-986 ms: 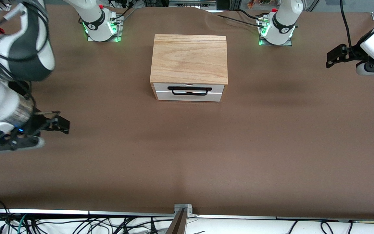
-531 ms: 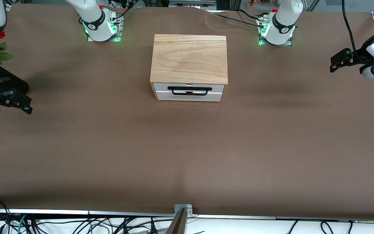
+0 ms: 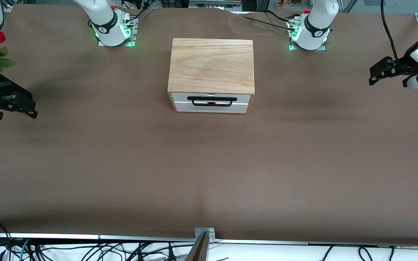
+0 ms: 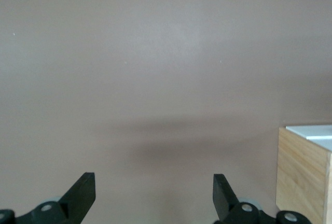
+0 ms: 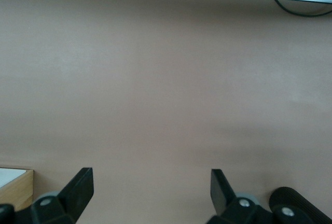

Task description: Close drawer with both arms simultaneously

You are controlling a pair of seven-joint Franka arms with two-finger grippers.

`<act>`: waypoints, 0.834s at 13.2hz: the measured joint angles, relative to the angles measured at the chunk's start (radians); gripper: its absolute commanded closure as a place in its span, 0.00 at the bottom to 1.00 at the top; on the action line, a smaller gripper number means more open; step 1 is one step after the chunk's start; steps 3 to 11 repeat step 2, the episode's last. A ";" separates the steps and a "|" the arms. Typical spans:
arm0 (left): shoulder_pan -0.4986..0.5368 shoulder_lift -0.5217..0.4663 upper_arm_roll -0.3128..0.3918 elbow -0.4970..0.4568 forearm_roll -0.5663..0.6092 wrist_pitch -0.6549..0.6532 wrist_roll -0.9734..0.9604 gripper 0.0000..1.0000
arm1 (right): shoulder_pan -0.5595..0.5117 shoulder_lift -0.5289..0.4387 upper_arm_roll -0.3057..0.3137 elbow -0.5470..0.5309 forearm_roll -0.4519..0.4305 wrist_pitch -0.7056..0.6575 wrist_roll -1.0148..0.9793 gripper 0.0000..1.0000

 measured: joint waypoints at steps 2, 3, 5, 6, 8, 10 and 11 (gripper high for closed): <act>0.007 0.005 0.006 0.025 0.000 0.015 -0.015 0.00 | -0.001 0.002 0.000 -0.004 0.000 0.000 0.000 0.00; 0.007 0.005 0.006 0.025 0.000 0.015 -0.015 0.00 | -0.001 0.002 0.000 -0.004 0.000 0.000 0.000 0.00; 0.007 0.005 0.006 0.025 0.000 0.015 -0.015 0.00 | -0.001 0.002 0.000 -0.004 0.000 0.000 0.000 0.00; 0.007 0.005 0.006 0.025 0.000 0.015 -0.015 0.00 | -0.001 0.002 0.000 -0.004 0.000 0.000 0.000 0.00; 0.007 0.005 0.006 0.025 0.000 0.015 -0.015 0.00 | -0.001 0.002 0.000 -0.004 0.000 0.000 0.000 0.00; 0.007 0.005 0.006 0.025 0.000 0.015 -0.015 0.00 | -0.001 0.002 0.000 -0.004 0.000 0.000 0.000 0.00; 0.007 0.005 0.006 0.025 0.000 0.015 -0.015 0.00 | -0.001 0.002 0.000 -0.004 0.000 0.000 0.000 0.00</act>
